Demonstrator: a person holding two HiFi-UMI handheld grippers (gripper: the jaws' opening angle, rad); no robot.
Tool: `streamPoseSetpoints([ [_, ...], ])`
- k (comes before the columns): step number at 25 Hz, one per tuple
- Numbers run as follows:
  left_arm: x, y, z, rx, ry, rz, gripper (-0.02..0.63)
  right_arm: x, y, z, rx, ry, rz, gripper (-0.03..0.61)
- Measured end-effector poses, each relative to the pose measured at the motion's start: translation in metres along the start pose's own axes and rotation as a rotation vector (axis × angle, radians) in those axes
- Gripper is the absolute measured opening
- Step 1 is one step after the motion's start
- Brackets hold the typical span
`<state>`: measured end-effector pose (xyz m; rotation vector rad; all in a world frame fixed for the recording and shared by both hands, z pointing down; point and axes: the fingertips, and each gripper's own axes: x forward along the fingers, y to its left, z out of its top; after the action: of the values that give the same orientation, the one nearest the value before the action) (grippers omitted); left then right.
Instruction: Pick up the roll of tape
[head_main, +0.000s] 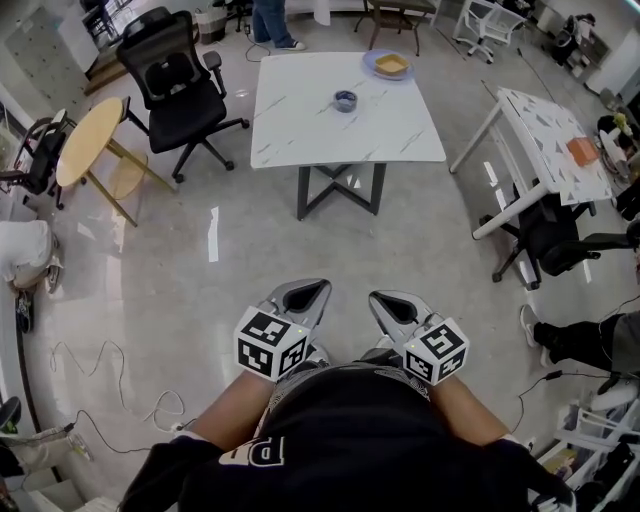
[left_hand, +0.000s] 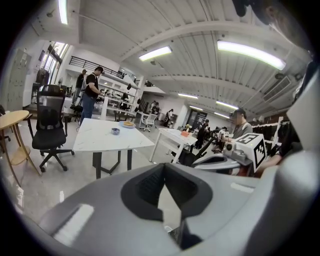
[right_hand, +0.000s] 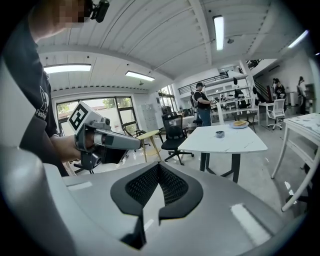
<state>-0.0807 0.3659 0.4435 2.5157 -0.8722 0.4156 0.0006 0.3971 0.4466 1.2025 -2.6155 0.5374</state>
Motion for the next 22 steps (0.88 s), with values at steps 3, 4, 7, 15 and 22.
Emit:
streamPoseSetpoints([
  [3,-0.008,0.005,-0.007,0.005,0.01,-0.013,0.058,0.005,0.01,-0.002,0.008,-0.002,-0.015,0.0],
  [4,-0.011,0.006,-0.01,0.006,0.015,-0.016,0.058,0.006,0.014,-0.004,0.012,-0.002,-0.019,0.0],
  [7,-0.016,0.011,-0.017,0.008,0.023,-0.019,0.058,0.01,0.02,-0.009,0.02,0.005,-0.027,0.0],
  [15,-0.017,0.019,-0.02,-0.006,0.02,-0.016,0.058,0.016,0.018,-0.006,0.037,0.002,-0.038,0.0],
  [22,-0.007,0.032,-0.022,-0.011,0.043,-0.002,0.058,0.037,-0.003,-0.01,0.091,0.014,-0.036,0.0],
])
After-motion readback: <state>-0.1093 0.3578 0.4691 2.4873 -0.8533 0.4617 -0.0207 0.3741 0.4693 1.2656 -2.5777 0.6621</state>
